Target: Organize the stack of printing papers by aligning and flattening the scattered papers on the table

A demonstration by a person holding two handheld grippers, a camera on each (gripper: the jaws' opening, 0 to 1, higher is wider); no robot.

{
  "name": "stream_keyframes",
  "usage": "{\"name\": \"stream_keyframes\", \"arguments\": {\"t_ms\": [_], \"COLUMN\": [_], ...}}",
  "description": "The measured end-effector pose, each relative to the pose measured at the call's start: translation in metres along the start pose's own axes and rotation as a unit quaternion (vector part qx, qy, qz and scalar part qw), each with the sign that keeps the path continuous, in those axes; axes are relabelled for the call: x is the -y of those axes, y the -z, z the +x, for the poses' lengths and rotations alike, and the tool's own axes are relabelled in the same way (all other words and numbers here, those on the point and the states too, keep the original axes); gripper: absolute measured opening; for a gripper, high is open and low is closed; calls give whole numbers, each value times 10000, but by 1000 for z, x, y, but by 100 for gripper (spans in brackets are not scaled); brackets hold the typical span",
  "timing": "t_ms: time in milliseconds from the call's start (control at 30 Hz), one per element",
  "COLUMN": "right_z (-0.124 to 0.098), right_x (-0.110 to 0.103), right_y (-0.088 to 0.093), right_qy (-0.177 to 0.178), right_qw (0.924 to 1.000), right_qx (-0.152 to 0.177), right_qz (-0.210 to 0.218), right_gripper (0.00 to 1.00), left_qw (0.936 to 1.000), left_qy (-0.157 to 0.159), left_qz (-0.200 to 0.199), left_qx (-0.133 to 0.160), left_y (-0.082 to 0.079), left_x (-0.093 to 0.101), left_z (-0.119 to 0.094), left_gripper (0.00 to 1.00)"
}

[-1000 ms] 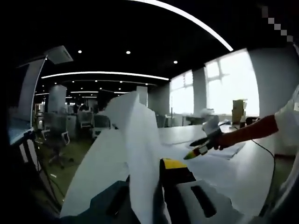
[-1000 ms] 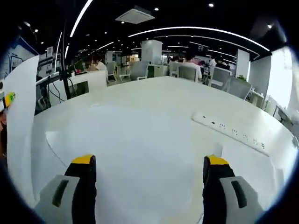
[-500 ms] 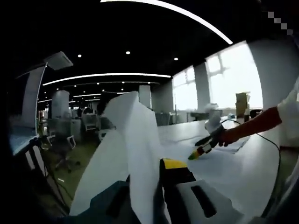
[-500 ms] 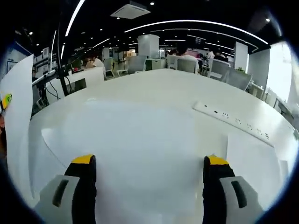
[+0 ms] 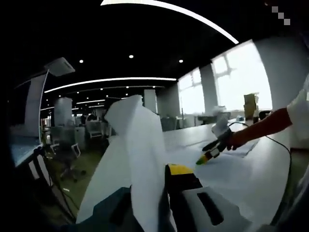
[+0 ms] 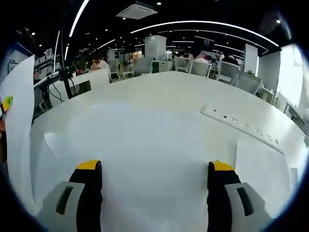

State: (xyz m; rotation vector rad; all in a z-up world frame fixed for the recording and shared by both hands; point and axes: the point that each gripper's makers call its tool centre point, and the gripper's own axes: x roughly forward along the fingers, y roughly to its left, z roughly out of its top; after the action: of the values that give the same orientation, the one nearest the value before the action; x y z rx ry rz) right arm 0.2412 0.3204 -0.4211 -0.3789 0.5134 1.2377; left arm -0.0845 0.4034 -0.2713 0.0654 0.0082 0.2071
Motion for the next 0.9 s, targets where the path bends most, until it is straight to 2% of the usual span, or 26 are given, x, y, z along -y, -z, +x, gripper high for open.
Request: {"name": "stream_keyframes", "arguments": {"t_ms": [367, 800, 900], "right_z": [-2, 0, -1], "right_x": [1, 2, 8], "right_y": [0, 1, 2], "right_qy": [-11, -2, 72], "right_qw": [10000, 10000, 10000], "right_qx": [-1, -24, -41], "right_qz": [-21, 0, 42], "right_gripper": [77, 76, 69], "left_qw": [10000, 9999, 9999], "left_qy": [13, 14, 17], "left_qz": [62, 140, 153], "left_qx": [-1, 24, 40], "left_y": [-1, -3, -4], "left_x": [3, 4, 4], "left_z": [1, -1, -1], "left_gripper": [6, 6, 6]}}
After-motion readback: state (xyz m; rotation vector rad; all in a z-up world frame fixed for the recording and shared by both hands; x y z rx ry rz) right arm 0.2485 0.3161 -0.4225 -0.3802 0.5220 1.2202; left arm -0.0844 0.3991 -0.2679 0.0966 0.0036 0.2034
